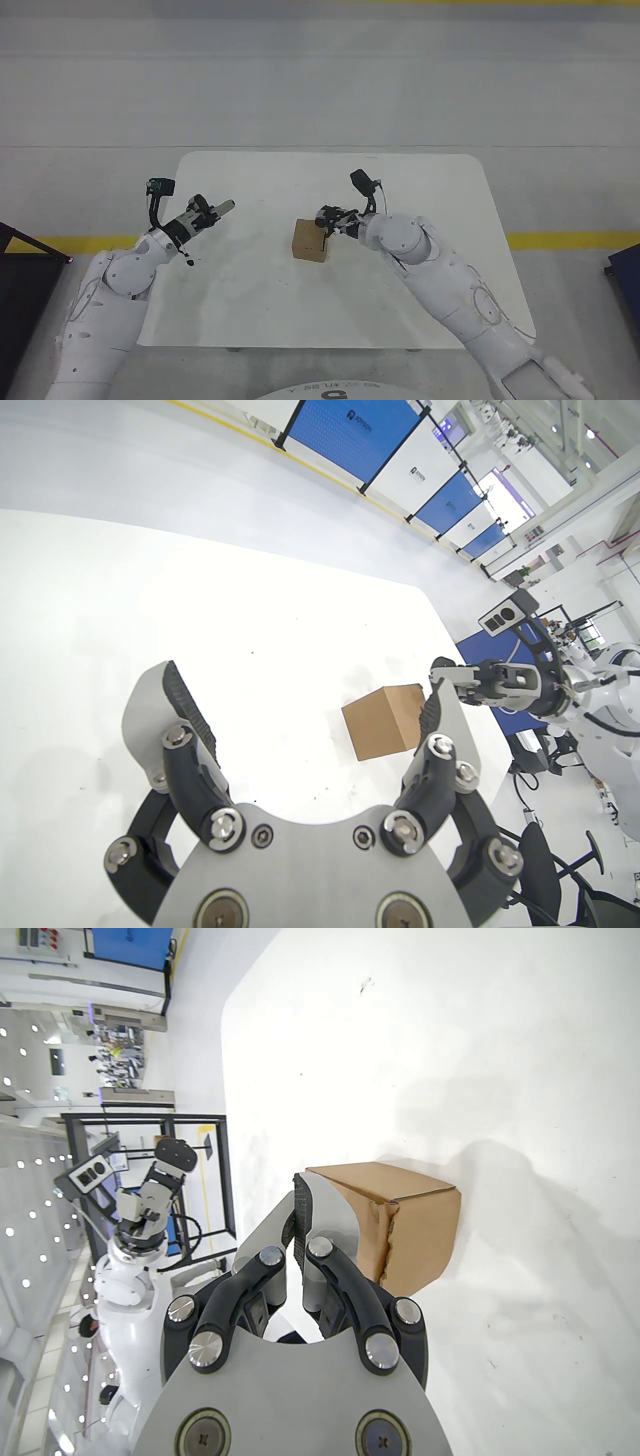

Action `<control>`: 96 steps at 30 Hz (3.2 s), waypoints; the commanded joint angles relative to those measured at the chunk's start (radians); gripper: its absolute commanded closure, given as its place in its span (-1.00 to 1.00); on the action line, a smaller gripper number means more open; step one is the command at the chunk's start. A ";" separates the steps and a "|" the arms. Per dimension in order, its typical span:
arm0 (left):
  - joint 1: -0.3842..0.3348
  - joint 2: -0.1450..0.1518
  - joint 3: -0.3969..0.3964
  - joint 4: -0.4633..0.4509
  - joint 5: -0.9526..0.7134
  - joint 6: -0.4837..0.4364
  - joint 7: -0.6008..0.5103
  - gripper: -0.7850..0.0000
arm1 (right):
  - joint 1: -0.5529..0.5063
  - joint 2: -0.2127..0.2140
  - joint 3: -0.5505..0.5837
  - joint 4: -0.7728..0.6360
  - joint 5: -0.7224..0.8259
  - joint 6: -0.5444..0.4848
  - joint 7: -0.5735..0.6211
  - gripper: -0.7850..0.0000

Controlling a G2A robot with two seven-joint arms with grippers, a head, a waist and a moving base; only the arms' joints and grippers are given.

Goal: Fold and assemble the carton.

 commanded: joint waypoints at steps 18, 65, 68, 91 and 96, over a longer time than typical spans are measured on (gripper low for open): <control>0.000 0.000 0.000 0.000 0.000 0.000 0.000 -1.00 | 0.048 -0.007 -0.070 0.159 -0.044 0.008 0.145 1.00; -0.206 -0.046 0.466 -0.117 0.631 0.222 -0.404 0.58 | -0.048 0.022 -0.002 -0.052 -0.101 -0.058 0.147 1.00; -0.228 -0.057 0.495 -0.096 0.604 0.227 -0.394 0.44 | -0.051 0.024 0.005 -0.052 -0.094 -0.062 0.143 1.00; -0.226 -0.049 0.348 -0.128 0.424 0.216 -0.284 -0.59 | -0.123 0.050 0.098 -0.097 -0.081 -0.086 0.164 1.00; -0.176 -0.031 0.260 -0.184 0.397 0.198 -0.276 -1.00 | -0.061 0.038 0.042 -0.038 -0.106 -0.028 0.162 1.00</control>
